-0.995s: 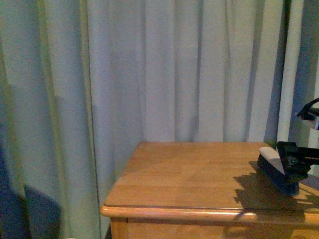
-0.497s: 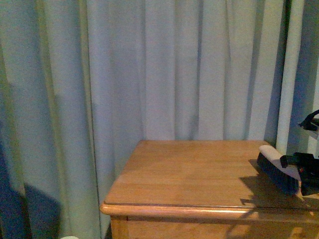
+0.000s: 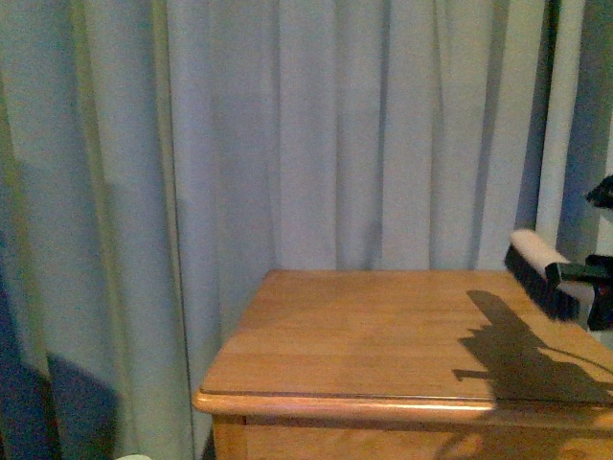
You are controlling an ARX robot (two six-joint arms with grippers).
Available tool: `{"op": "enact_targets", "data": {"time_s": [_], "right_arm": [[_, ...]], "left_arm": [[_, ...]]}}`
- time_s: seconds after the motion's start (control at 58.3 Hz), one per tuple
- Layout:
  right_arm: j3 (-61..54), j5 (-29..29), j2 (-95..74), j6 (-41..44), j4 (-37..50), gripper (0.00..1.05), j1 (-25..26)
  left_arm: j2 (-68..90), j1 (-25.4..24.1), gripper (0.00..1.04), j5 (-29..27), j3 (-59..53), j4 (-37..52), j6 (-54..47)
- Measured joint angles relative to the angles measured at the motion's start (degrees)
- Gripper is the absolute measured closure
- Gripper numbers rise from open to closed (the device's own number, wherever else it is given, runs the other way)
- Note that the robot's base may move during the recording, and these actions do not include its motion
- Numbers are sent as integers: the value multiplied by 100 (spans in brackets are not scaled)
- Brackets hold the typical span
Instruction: Clean up trash
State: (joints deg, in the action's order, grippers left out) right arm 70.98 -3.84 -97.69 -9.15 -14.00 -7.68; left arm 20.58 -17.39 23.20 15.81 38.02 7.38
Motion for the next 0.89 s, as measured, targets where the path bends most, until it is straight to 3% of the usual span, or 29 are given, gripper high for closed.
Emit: {"op": "enact_targets", "data": {"time_s": [0.412, 0.652, 0.892], "right_arm": [[-2704, -295, 3526, 1161, 3703, 85, -195], [-3904, -76, 5751, 927, 3604, 85, 442], [-4376, 280, 6758, 520, 3442, 85, 1165]], "left_arm": [[0, 0, 76, 0, 0, 0, 0], [0, 0, 76, 0, 0, 0, 2], [0, 0, 76, -4, 0, 0, 2]]}}
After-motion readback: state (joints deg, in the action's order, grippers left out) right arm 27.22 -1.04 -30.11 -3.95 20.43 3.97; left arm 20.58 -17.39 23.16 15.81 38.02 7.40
